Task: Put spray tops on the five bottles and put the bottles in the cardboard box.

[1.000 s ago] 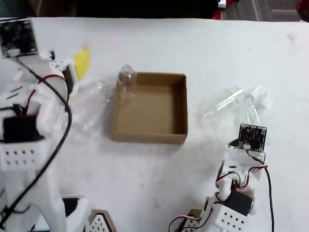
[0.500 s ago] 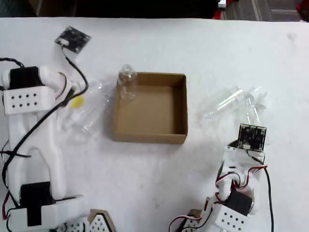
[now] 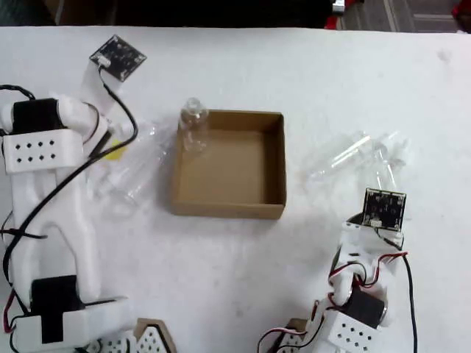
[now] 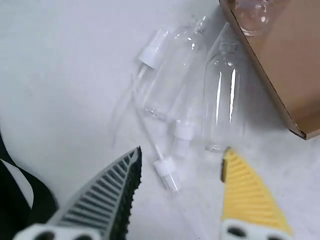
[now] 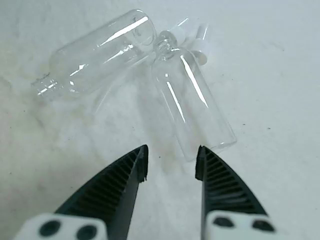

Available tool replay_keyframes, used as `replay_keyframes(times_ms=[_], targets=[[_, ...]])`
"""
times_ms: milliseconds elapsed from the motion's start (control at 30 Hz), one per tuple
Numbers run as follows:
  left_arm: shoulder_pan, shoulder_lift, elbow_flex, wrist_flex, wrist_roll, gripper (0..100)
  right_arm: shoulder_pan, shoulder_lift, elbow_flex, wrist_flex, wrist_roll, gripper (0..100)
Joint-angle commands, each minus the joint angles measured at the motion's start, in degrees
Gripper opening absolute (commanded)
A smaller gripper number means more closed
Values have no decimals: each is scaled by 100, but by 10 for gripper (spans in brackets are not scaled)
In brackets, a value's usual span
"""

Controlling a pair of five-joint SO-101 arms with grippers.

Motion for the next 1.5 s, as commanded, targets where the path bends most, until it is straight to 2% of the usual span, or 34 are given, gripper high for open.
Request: replay_keyframes(times_ms=[0,133,267,433,500,567,633,733,900,967,1067,1167,1467], targets=[[-31,-22,-237,413,-26,421,-57,-13,44,22,18,142],[-136,-22,-290,369,299,434,-57,-13,44,22,18,142],[-127,-22,-290,-44,1495,439,-57,-13,44,22,18,142],[-154,-31,-290,-958,3596,474,-57,-13,44,22,18,142],[-136,-57,-290,-1187,4079,474,-57,-13,44,22,18,142],[-127,-40,-290,-1442,4220,473,-57,-13,44,22,18,142],[-110,-4,-229,-1705,4018,472,-57,-13,44,22,18,142],[22,207,-273,-1890,2901,452,-57,-13,44,22,18,142],[31,1288,-809,-2242,1503,216,-57,-13,44,22,18,142],[101,1921,-1266,-1960,914,170,-57,-13,44,22,18,142],[391,2879,-2233,-1257,-299,247,-57,-13,44,22,18,142],[637,3723,-3332,-730,-545,386,-57,-13,44,22,18,142],[884,5982,-6127,-97,-993,369,-57,-13,44,22,18,142]])
